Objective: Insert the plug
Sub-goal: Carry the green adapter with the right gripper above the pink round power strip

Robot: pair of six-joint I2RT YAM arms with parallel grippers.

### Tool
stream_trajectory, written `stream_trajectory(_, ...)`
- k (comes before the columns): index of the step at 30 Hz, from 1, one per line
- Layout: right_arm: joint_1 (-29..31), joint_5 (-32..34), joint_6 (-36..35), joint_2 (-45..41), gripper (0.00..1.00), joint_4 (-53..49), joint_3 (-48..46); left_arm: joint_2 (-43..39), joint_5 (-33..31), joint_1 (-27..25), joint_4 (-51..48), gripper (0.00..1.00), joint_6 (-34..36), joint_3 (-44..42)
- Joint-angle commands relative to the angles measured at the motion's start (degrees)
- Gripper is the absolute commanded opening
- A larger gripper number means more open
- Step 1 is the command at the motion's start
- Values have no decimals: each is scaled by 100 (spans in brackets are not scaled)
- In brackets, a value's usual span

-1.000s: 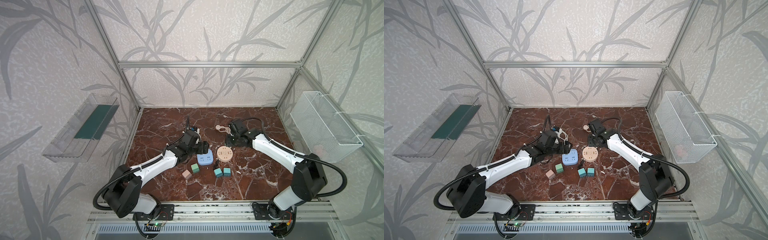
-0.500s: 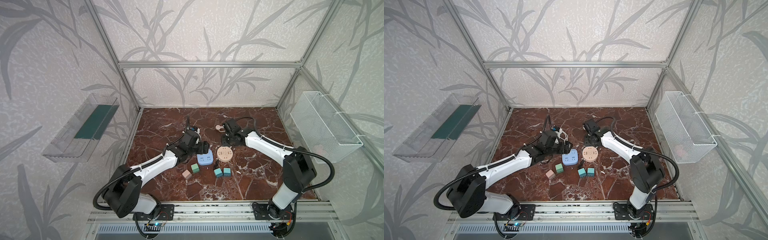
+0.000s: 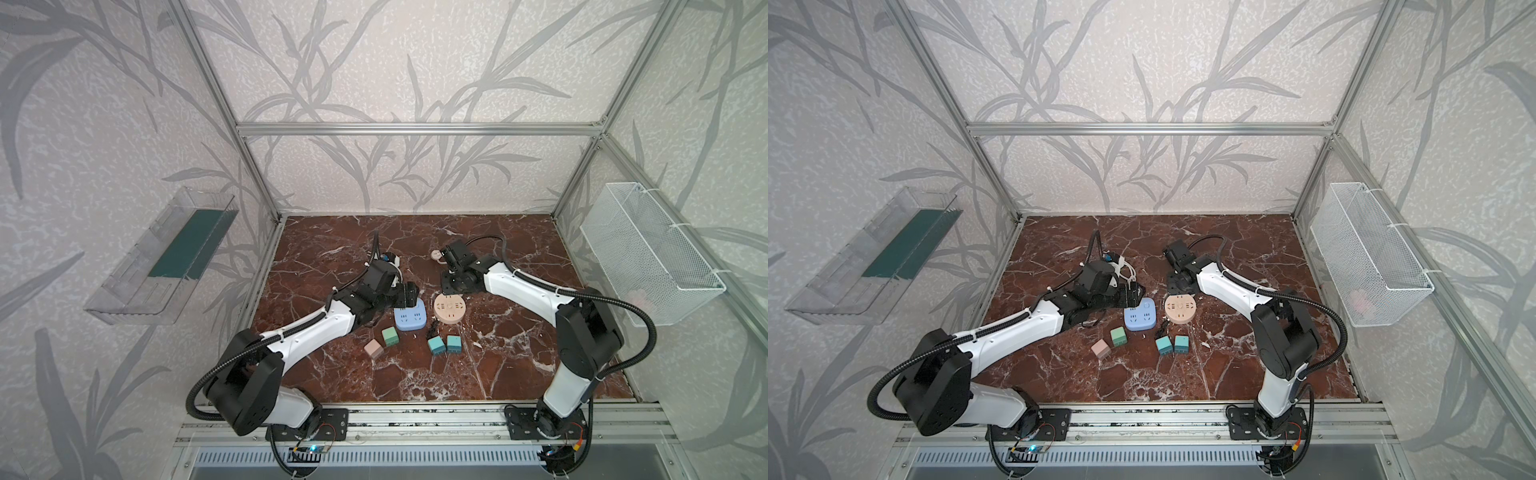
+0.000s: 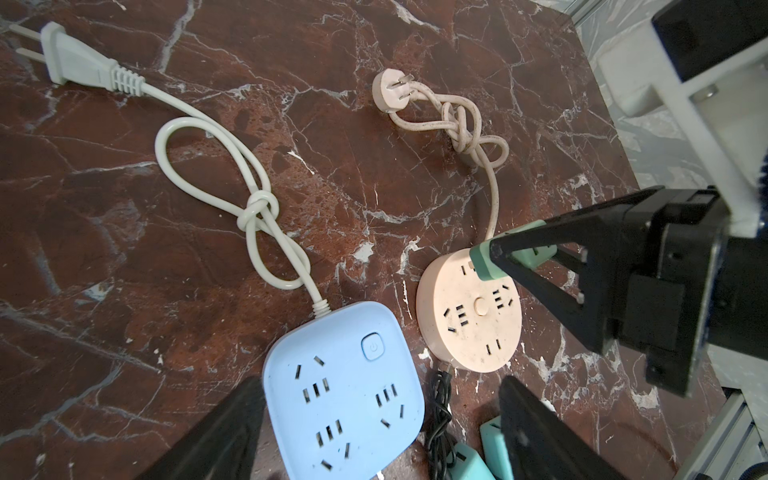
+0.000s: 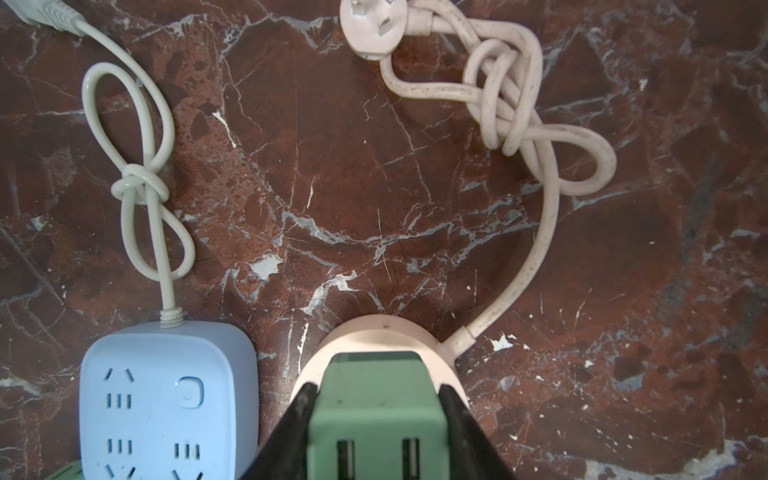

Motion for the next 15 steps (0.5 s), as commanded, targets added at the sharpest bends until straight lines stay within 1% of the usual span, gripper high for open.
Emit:
stream_trajectory(1, 38, 124, -92, 55, 0, -21, 78, 77, -45, -24, 80, 87, -25, -82)
stream_trajectory(15, 48, 106, -111, 59, 0, 23, -63, 73, -33, -24, 230, 87, -49, -194)
